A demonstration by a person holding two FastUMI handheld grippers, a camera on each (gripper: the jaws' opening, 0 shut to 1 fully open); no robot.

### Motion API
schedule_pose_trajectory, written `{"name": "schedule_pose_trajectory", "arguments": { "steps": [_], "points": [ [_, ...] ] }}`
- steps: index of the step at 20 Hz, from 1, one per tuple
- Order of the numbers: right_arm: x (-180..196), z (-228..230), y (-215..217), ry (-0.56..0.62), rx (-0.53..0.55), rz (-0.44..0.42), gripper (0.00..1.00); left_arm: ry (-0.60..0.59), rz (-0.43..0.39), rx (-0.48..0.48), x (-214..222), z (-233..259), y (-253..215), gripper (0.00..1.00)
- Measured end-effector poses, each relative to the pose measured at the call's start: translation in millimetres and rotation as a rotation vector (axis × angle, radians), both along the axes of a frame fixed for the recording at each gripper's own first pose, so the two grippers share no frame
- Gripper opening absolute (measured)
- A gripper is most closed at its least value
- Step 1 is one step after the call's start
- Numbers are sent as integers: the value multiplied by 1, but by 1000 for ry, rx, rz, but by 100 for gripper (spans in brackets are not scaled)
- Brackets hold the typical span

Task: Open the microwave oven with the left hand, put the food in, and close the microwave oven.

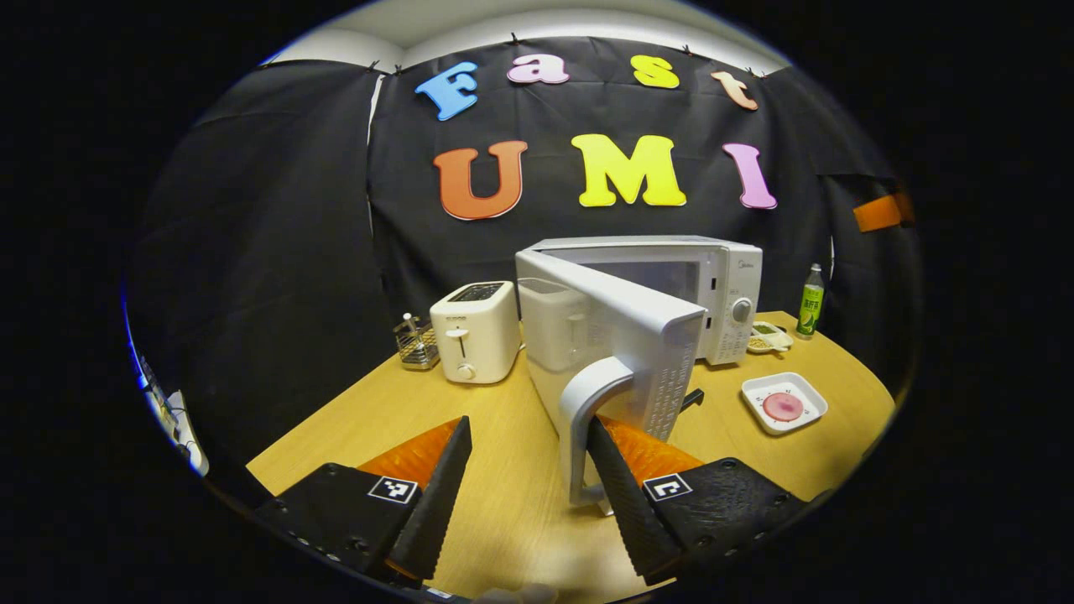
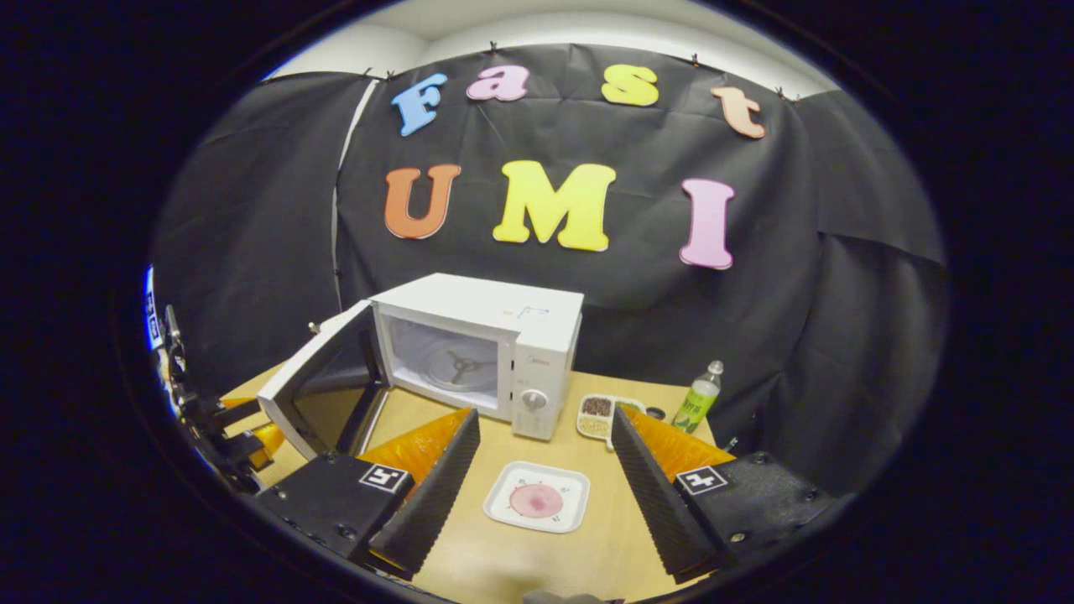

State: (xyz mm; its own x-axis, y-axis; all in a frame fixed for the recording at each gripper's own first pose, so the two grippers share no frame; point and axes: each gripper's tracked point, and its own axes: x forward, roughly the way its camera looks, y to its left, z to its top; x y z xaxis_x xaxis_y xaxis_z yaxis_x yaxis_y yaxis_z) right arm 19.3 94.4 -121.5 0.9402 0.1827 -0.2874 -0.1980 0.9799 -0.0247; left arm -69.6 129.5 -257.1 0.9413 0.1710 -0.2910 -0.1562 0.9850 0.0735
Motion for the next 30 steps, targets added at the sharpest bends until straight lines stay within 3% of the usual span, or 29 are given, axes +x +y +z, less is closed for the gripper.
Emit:
{"name": "schedule_pose_trajectory", "arguments": {
  "steps": [6, 8, 9, 10, 11, 12, 17, 18, 19, 20, 21, 26, 27, 28, 29, 30],
  "points": [
    [7, -48, -7, 103, -11, -50, 98, 18, 74, 33, -24, 1, 63, 83],
    [13, -67, -7, 149, -13, -59, 94, 26, 95, 44, -32, 3, 79, 83],
    [17, -76, -6, 174, -13, -55, 84, 30, 106, 44, -36, 4, 84, 83],
    [22, -87, -6, 202, -15, -51, 92, 32, 115, 47, -39, 6, 87, 83],
    [25, -98, -5, 232, -16, -44, 82, 36, 121, 50, -42, 6, 88, 83],
    [29, -111, -6, 261, -16, -38, 89, 37, 123, 51, -44, 9, 87, 83],
    [57, -178, -20, 451, 14, -23, 73, 14, 110, 45, -47, 30, 56, 83],
    [63, -191, -25, 483, 24, -29, 65, 8, 101, 43, -44, 35, 47, 83],
    [69, -204, -31, 518, 27, -34, 63, 3, 94, 41, -41, 39, 38, 83],
    [73, -217, -37, 551, 27, -35, 69, -1, 86, 35, -38, 43, 30, 83],
    [78, -228, -40, 583, 36, -36, 58, -5, 75, 27, -34, 47, 21, 83],
    [92, -263, -44, 688, 84, -23, 59, -11, 52, 30, -18, 59, -6, 83],
    [93, -268, -43, 704, 95, -16, 48, -11, 47, 31, -15, 62, -10, 83],
    [96, -271, -41, 717, 104, -11, 48, -11, 43, 33, -12, 64, -13, 83],
    [96, -274, -41, 730, 108, -10, 54, -11, 39, 35, -10, 65, -16, 83],
    [98, -276, -40, 741, 113, -8, 52, -14, 36, 37, -8, 67, -18, 83]
  ]
}}
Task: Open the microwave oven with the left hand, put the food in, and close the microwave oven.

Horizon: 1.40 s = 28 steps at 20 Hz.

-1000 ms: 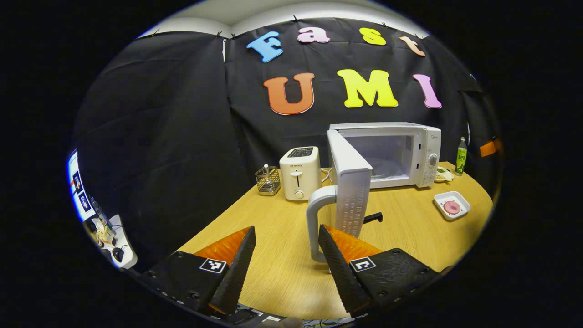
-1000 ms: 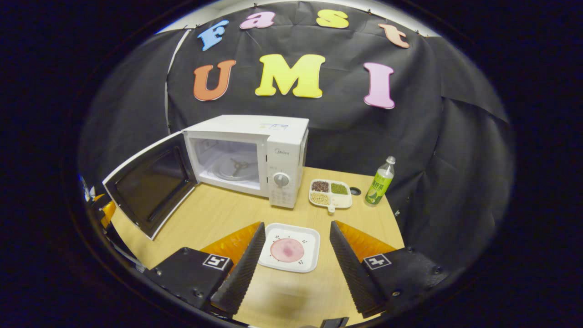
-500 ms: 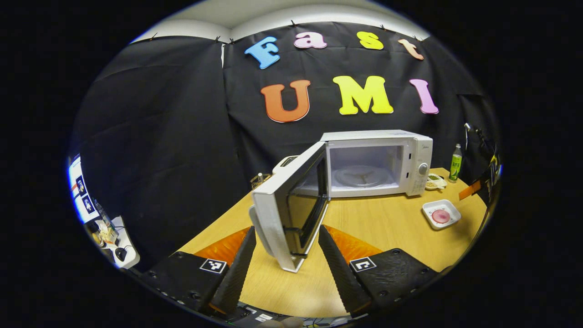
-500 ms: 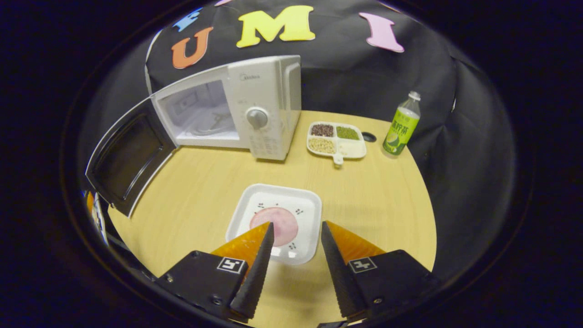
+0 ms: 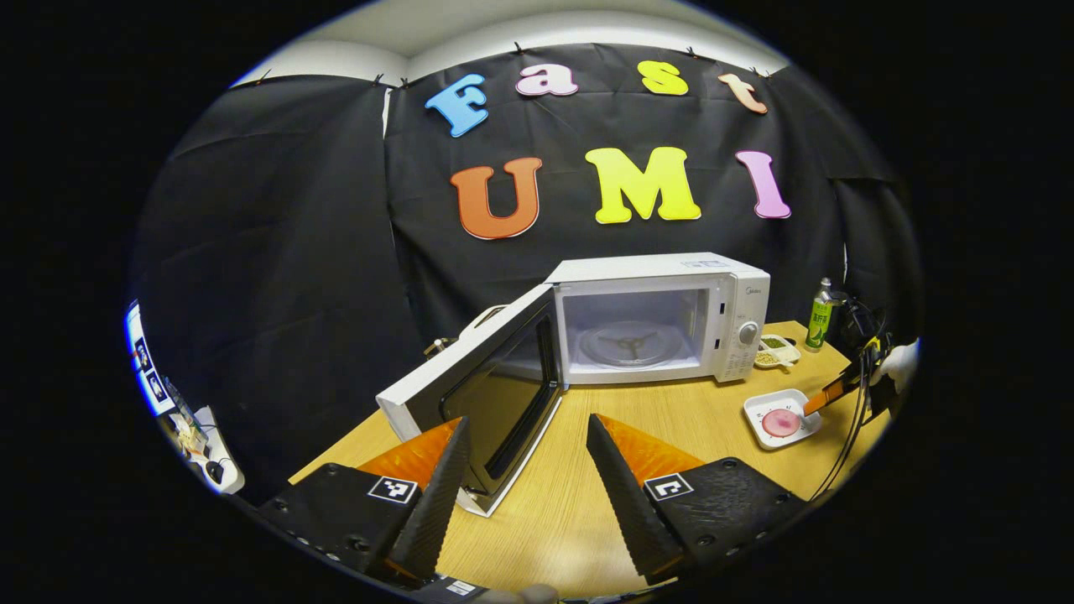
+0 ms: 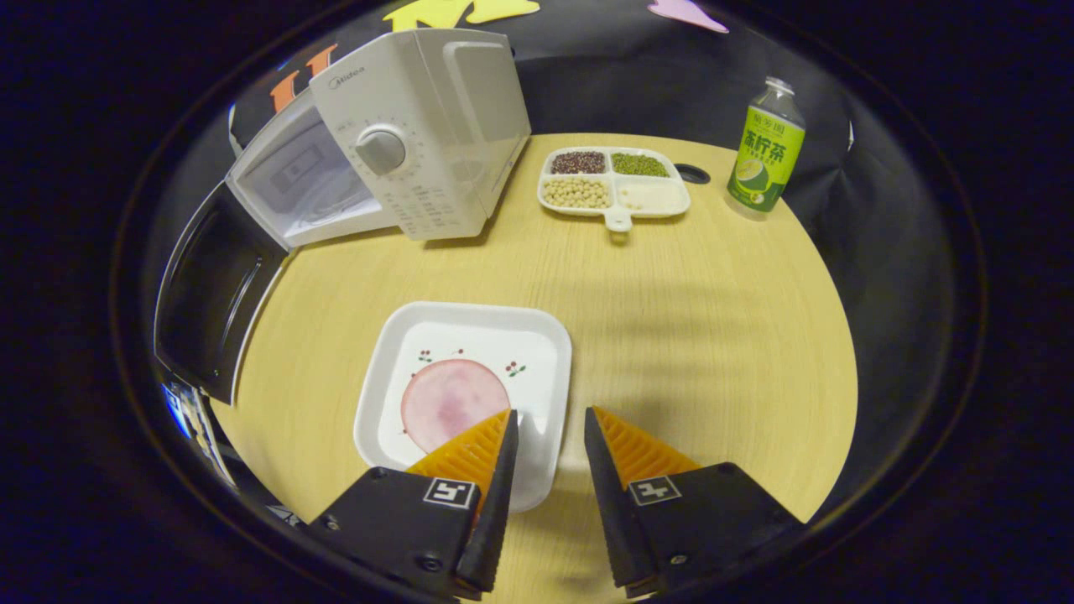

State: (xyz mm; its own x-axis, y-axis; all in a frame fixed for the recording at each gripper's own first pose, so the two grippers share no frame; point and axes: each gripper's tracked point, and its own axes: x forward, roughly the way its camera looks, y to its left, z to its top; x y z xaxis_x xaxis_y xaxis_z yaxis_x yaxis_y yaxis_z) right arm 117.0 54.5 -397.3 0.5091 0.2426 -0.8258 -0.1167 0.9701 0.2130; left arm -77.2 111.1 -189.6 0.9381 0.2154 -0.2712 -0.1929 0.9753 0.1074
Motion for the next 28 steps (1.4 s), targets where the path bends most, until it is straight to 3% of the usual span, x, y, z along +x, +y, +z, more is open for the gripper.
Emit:
{"name": "schedule_pose_trajectory", "arguments": {
  "steps": [1, 7, 9, 10, 11, 12, 13, 20, 28],
  "points": [
    [-1, -1, 3, 11, 10, 4, 37, -1, -1, 0, 1, 2, -1, 83],
    [3, -6, 2, 67, -20, 12, 19, 1, -6, -1, 9, 2, -3, 83],
    [2, -6, 1, 95, -38, 16, 24, 4, -9, 5, 10, 1, -2, 83],
    [3, -6, 0, 112, -51, 16, 14, 5, -11, 8, 11, 0, -2, 83],
    [3, -6, -2, 125, -66, 14, 10, 7, -12, 9, 11, -1, -1, 83],
    [4, -6, -3, 137, -67, 6, 15, 6, -13, 10, 10, -1, 0, 83],
    [4, -6, -2, 154, -55, -7, 6, 6, -14, 9, 11, -2, 0, 83],
    [-4, -6, 5, 245, 130, -65, 4, -4, -10, 8, 8, 3, 7, 83],
    [-14, 10, 28, 196, 365, -141, 4, 10, -20, 15, 2, 6, 5, 83]
  ]
}}
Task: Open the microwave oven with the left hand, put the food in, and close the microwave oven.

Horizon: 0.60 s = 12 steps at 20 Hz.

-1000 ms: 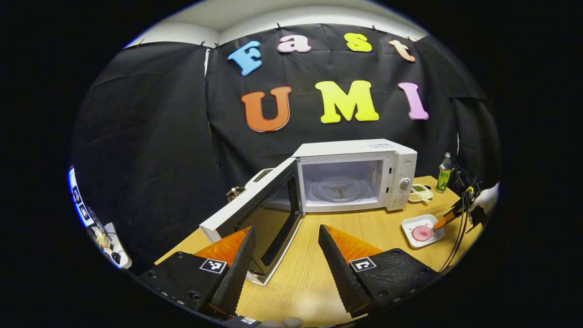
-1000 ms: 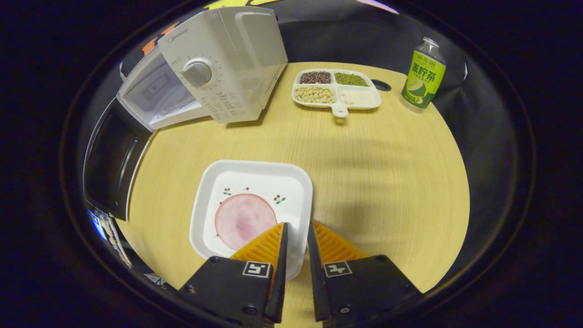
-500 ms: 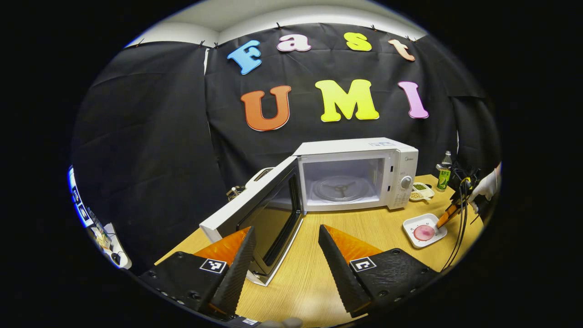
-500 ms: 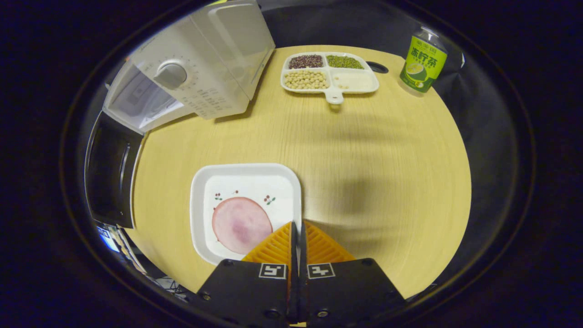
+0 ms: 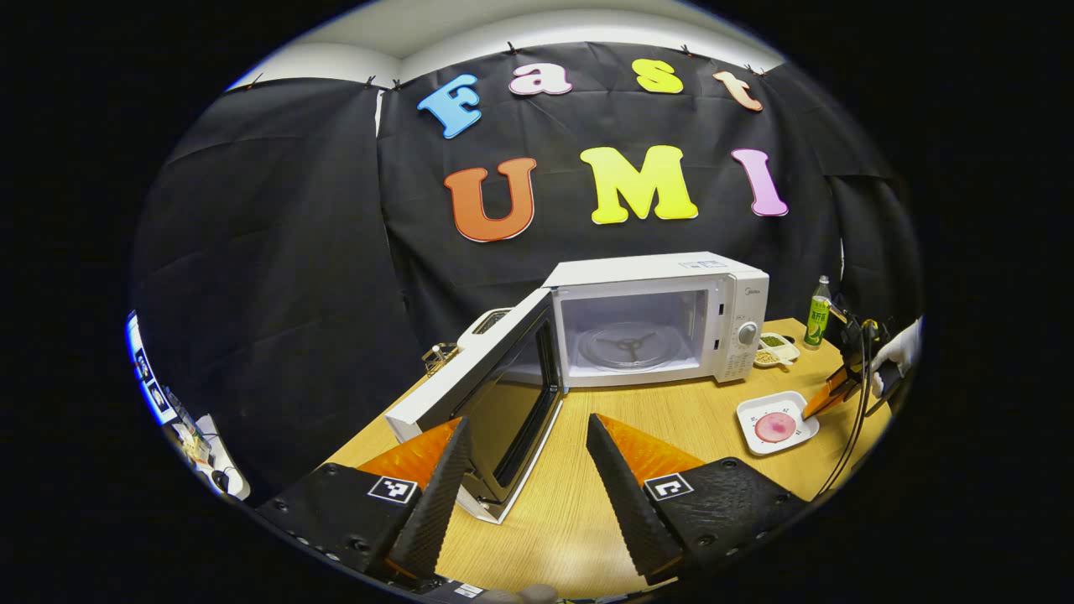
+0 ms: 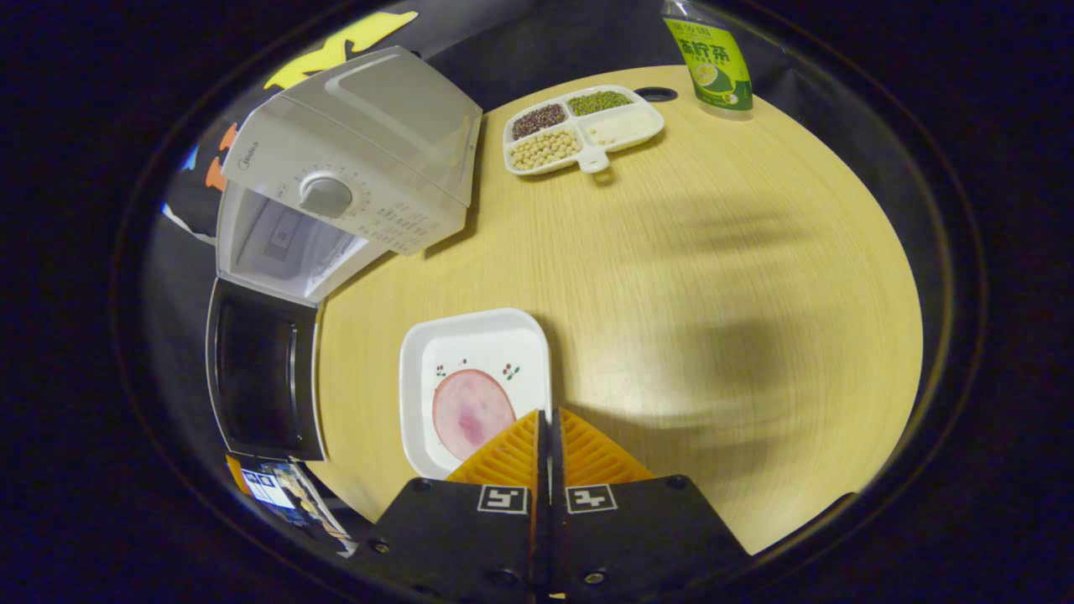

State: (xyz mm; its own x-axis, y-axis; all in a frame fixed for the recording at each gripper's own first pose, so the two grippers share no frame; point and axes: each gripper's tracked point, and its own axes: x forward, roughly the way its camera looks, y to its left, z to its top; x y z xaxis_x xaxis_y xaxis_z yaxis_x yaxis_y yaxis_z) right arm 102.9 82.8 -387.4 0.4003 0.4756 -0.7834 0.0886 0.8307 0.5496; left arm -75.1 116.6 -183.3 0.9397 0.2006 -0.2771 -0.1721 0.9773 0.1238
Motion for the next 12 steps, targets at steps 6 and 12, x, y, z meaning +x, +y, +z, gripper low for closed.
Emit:
{"name": "schedule_pose_trajectory", "arguments": {
  "steps": [6, 12],
  "points": [
    [5, 31, 31, -96, 109, -63, 4, -9, -23, -2, -2, 11, -11, 83],
    [10, 67, 80, -162, 228, -144, 4, -5, -45, 2, -4, 21, -13, 83]
  ]
}}
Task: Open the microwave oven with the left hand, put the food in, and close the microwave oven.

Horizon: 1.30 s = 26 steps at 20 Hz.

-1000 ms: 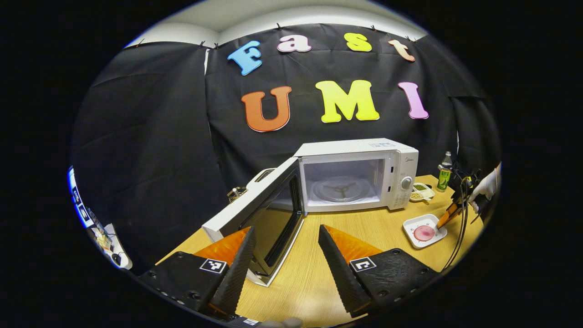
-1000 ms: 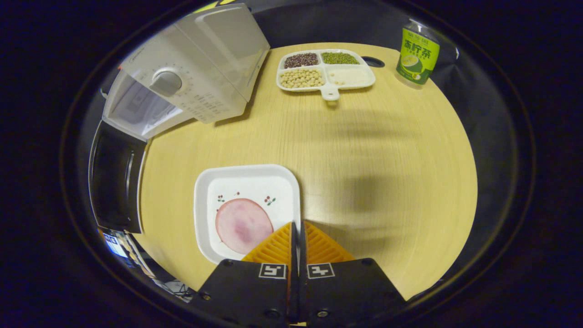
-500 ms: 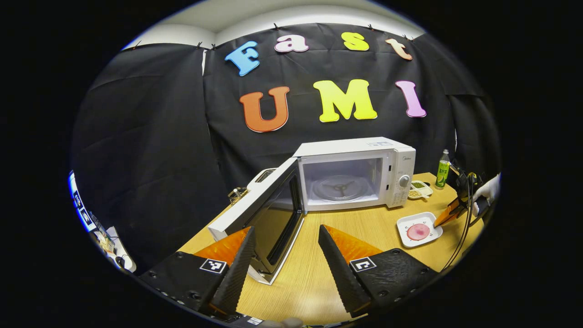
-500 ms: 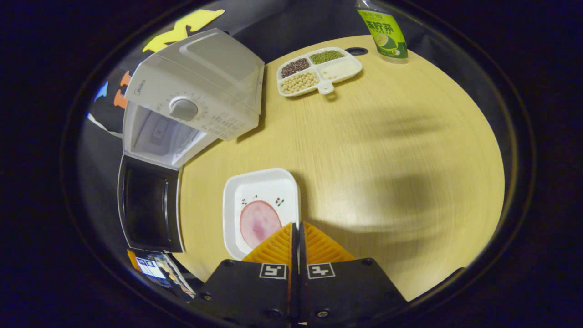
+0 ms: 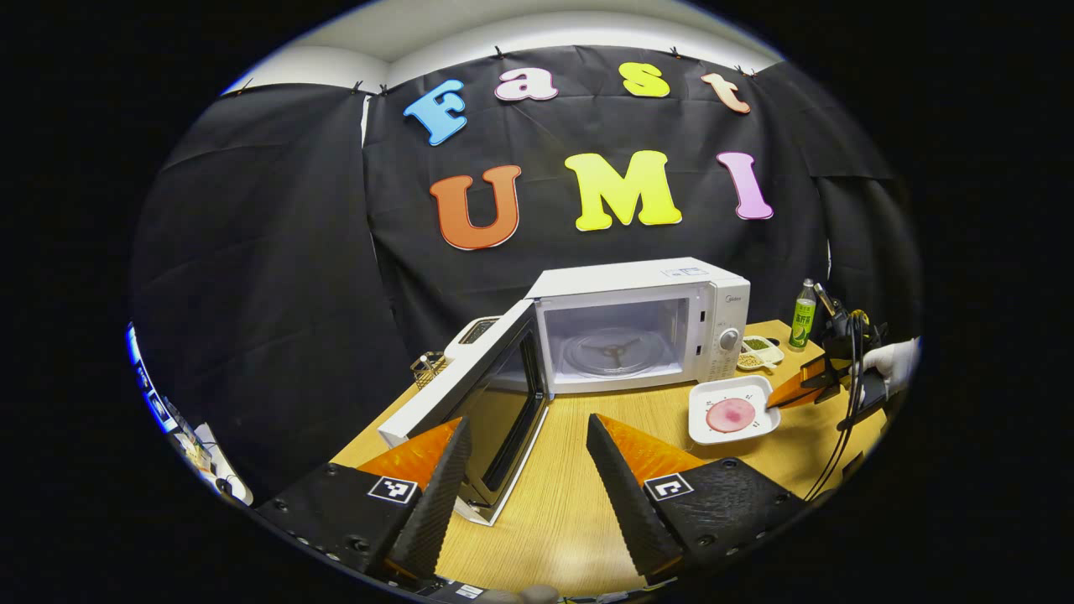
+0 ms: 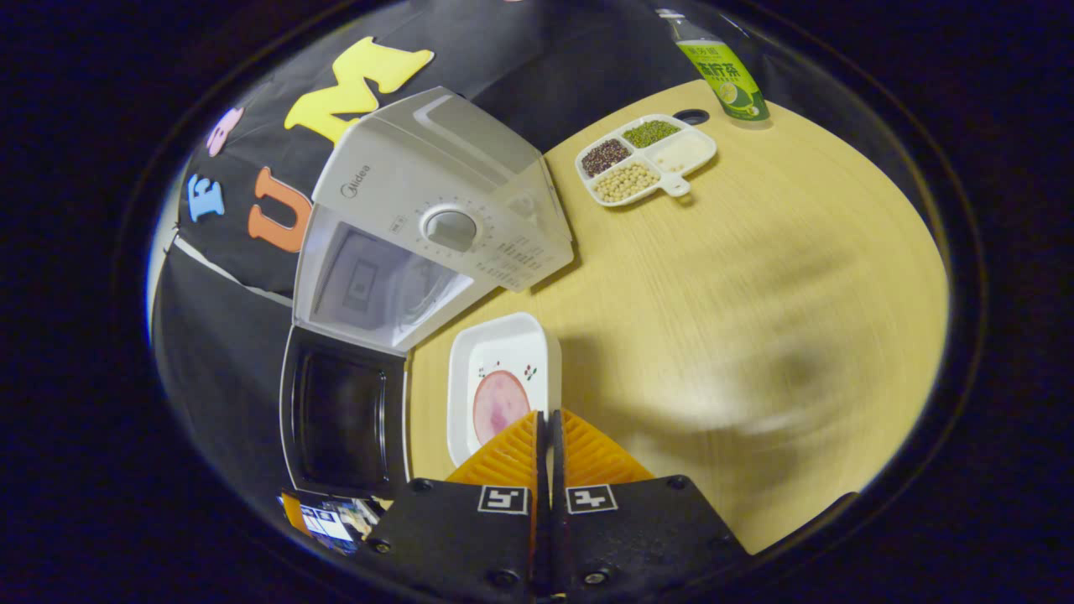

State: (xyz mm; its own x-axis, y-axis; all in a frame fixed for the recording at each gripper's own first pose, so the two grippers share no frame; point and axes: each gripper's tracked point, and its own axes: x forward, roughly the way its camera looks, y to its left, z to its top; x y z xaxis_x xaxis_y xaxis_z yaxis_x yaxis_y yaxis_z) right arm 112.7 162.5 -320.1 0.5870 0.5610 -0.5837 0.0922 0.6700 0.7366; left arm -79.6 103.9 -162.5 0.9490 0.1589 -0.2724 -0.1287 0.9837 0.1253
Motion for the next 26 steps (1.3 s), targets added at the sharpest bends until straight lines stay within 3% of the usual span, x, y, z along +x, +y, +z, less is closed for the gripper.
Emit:
{"name": "schedule_pose_trajectory", "arguments": {
  "steps": [4, 5, 7, 9, 13, 14, 15, 25, 26],
  "points": [
    [12, 25, 40, -64, 99, -58, 4, -12, -5, -10, -1, 14, -3, 83],
    [17, 33, 47, -87, 120, -91, 0, -15, -8, -10, -1, 15, -4, 83],
    [26, 47, 65, -123, 170, -159, 4, -17, -25, -11, -1, 19, -5, 83],
    [33, 59, 87, -157, 211, -206, 0, -10, -43, -18, -3, 19, -5, 83],
    [51, 75, 131, -229, 292, -304, 4, 10, -62, -8, -8, 9, 4, 83],
    [56, 73, 143, -224, 311, -329, 0, 18, -63, -8, -10, 6, 8, 83],
    [63, 71, 153, -224, 338, -356, 4, 22, -64, -8, -13, 2, 11, 83],
    [136, 65, 206, -255, 395, -589, 4, 30, -40, 3, -17, -9, 50, 83],
    [146, 63, 208, -254, 396, -600, 0, 23, -40, 7, -16, -9, 51, 83]
  ]
}}
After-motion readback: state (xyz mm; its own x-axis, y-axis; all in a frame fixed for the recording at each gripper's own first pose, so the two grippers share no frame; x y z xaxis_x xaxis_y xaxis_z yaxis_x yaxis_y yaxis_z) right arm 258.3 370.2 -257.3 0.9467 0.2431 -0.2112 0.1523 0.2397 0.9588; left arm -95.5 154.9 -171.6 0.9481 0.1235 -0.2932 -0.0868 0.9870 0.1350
